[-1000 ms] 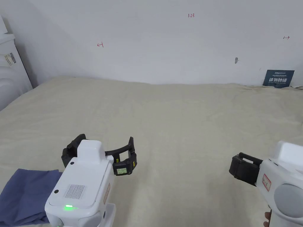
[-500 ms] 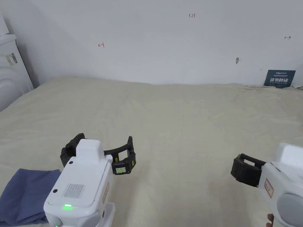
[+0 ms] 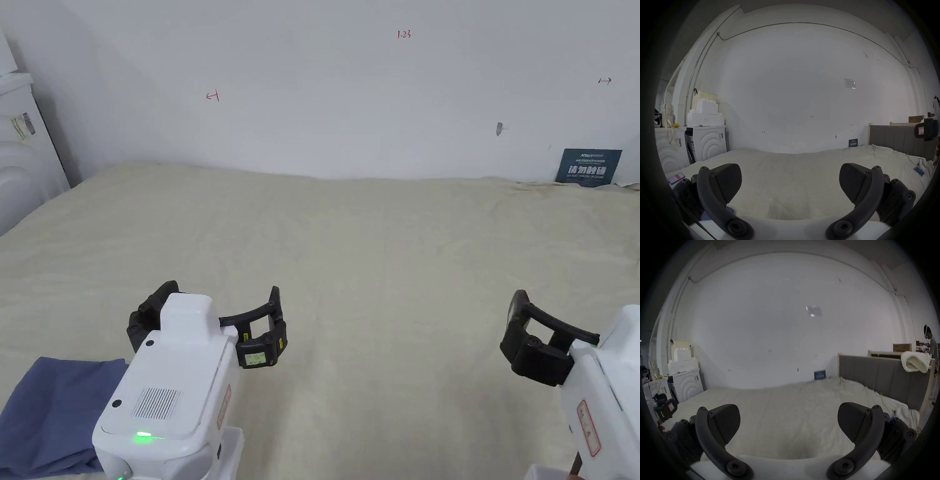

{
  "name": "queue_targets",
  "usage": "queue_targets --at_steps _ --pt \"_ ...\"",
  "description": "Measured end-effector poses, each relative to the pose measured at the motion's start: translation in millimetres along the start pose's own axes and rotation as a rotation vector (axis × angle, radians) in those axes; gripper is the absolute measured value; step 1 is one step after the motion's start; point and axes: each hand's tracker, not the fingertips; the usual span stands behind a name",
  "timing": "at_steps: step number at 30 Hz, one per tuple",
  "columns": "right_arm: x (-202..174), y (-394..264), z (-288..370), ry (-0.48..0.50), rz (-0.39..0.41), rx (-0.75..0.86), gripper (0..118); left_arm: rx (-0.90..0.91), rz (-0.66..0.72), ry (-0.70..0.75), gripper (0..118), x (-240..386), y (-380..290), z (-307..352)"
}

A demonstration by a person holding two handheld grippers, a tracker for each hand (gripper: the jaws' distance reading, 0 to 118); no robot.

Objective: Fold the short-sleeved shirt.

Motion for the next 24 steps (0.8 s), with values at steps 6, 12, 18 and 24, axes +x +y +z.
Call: queue_targets --at_steps 6,12,18,24 --pt "-2.9 -0.1 3.5 -0.003 0.024 0.046 118 -0.001 -0.002 0.002 118 -0.1 -0.1 0.3" --pt "-3.2 -2.5 3.7 -0.002 0.048 0.052 118 -0.002 -0.010 0.001 118 0.1 0.1 0.8" --pt "-1.3 -4.3 2.2 0.000 0.042 0.048 118 -0.002 -0.014 0.001 118 0.7 0.3 0.7" --pt "0.9 -4.8 1.5 -0.001 0.044 0.045 118 -0.001 -0.011 0.002 118 0.2 0.5 1.0"
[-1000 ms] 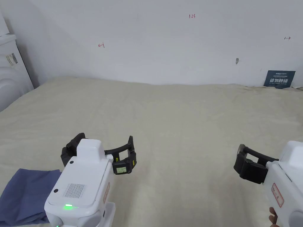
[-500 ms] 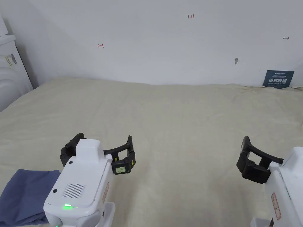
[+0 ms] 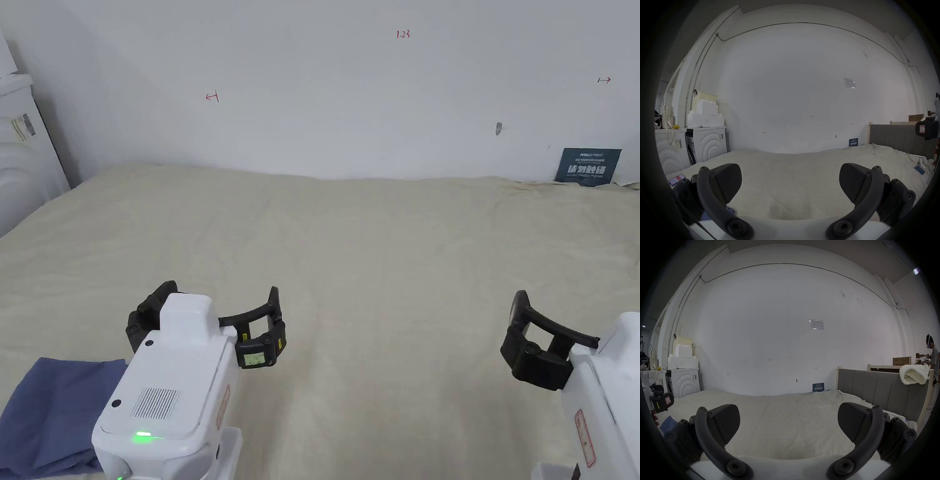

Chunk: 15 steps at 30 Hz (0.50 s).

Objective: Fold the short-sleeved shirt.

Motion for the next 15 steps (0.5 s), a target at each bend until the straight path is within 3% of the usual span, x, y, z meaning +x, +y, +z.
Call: queue_targets --at_steps 15 --pt "-0.2 1.9 2.0 0.007 0.008 0.009 118 0.004 -0.003 0.003 118 0.0 0.6 1.4"
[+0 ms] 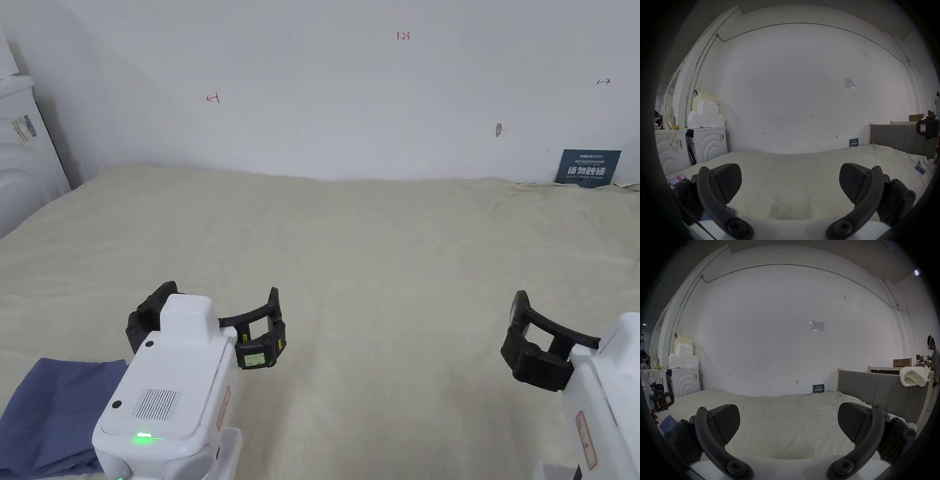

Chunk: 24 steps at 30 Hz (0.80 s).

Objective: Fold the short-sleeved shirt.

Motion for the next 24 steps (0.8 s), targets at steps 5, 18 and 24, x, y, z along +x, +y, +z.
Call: queue_targets --at_steps 5,18,24 --pt "0.1 0.3 0.8 0.001 -0.003 -0.002 118 0.001 0.007 0.000 118 0.0 -0.5 0.6" --pt "-0.3 -0.6 1.2 0.009 0.006 -0.002 118 -0.004 0.001 -0.001 118 0.0 -2.3 1.9" --pt "-0.7 -1.5 1.6 0.014 0.004 -0.004 118 -0.004 -0.001 0.000 118 0.2 -2.0 3.7"
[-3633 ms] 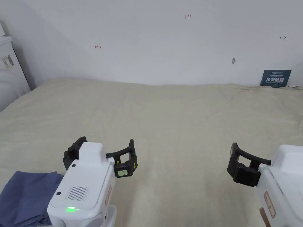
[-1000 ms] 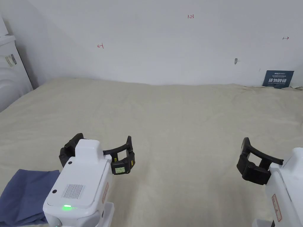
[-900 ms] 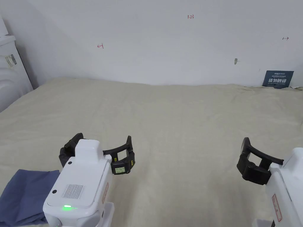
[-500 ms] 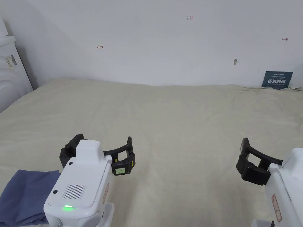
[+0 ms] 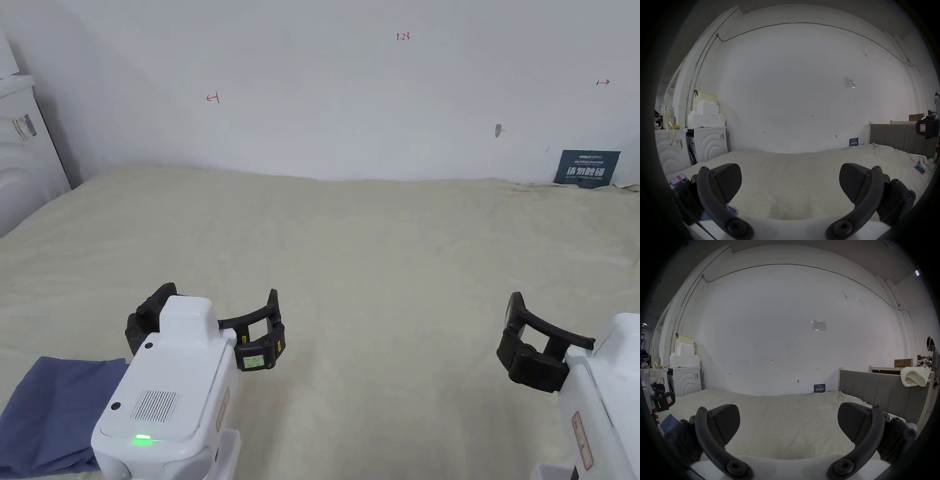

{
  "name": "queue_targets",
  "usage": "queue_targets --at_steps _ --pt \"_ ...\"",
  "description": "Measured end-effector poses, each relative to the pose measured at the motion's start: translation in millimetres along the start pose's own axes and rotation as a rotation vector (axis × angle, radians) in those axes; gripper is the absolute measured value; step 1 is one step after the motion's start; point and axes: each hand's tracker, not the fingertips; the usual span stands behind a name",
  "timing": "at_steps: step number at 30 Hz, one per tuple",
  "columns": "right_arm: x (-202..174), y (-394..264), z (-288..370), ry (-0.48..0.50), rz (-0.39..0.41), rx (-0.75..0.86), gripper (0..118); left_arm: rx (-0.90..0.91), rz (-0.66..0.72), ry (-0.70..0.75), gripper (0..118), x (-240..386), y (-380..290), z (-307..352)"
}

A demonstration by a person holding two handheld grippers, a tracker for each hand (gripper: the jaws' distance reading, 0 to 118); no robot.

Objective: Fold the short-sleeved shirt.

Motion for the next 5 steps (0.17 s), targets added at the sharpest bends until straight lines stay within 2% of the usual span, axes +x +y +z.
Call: queue_targets --at_steps 5 --pt "-1.3 0.5 0.8 0.003 0.005 0.001 118 0.002 0.000 0.003 118 -1.7 0.2 0.8"
